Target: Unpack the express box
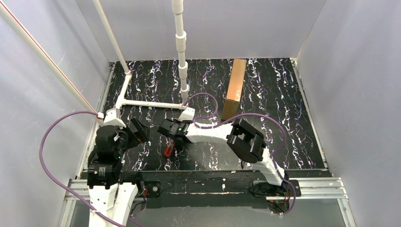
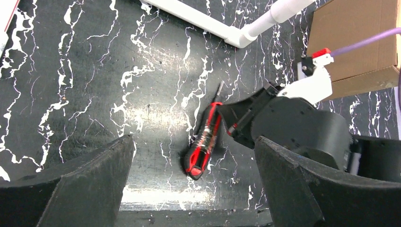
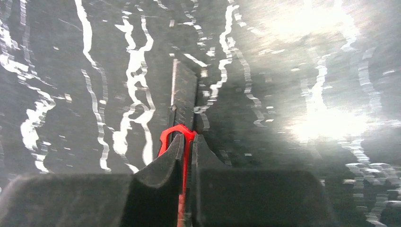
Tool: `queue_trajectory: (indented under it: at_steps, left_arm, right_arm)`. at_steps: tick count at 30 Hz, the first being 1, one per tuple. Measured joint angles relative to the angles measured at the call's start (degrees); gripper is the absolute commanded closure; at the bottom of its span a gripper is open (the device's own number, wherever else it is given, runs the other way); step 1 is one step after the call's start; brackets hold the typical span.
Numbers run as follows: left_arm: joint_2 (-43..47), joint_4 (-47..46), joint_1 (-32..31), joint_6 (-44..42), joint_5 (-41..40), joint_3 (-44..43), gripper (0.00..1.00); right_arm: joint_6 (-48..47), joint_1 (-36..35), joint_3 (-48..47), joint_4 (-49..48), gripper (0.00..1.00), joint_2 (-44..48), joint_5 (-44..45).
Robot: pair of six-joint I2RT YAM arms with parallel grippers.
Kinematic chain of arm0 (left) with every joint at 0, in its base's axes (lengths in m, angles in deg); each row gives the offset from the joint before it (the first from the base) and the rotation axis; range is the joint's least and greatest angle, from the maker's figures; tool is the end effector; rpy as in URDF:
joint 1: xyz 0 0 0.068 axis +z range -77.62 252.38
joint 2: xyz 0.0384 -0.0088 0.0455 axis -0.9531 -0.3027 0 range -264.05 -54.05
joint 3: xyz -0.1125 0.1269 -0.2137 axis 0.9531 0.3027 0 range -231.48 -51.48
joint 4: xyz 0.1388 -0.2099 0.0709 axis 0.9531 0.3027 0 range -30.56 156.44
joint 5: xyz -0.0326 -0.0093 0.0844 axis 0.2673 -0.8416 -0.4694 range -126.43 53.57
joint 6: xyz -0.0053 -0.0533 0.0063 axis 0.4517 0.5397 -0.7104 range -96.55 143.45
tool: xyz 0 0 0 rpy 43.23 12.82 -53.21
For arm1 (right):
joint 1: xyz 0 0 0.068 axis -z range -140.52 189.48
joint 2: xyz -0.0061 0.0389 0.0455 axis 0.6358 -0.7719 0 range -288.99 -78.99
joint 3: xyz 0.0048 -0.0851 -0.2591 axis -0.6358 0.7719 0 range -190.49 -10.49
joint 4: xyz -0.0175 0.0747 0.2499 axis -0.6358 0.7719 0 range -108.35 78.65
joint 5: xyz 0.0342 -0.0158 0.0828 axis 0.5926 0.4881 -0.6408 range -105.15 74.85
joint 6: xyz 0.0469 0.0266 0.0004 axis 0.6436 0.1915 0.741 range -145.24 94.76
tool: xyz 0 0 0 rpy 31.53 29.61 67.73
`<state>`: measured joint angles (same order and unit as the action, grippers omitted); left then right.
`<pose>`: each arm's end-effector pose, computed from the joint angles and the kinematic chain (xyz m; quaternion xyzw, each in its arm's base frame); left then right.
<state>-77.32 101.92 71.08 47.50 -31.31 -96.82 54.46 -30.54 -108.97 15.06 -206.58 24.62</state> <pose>0.0846 -0.0051 0.3273 -0.1368 0.8093 -0.1609 0.5481 0.1823 0.4349 0.1659 0.1576 0.9034 0.1293 0.3773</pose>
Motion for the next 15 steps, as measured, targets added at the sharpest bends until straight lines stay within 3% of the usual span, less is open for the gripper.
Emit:
queue_trajectory:
  at_steps: [2,9,10,12,15]
  left_arm:
    - [-0.7,-0.1,0.0,0.0,0.2,0.0,0.02]
    - [-4.0,-1.4,0.0,-0.2,3.7,0.2,0.02]
    - [-4.6,-1.8,0.0,-0.3,4.5,0.4,0.02]
    - [-6.7,-2.4,0.0,-0.5,6.6,0.7,0.02]
    - [-11.8,-3.7,0.0,-1.0,10.9,0.9,0.02]
  right_arm:
    - [-4.6,0.2,4.3,-2.0,0.99,2.7,0.8]
    - [-24.2,1.1,23.1,-13.2,0.99,14.7,0.5]
    - [-26.7,1.5,25.6,-14.8,0.96,16.5,-0.3]
    - [-31.4,2.3,29.4,-17.7,0.79,19.2,-2.0]
    - [-39.5,4.0,32.5,-20.0,0.67,22.2,-5.4]
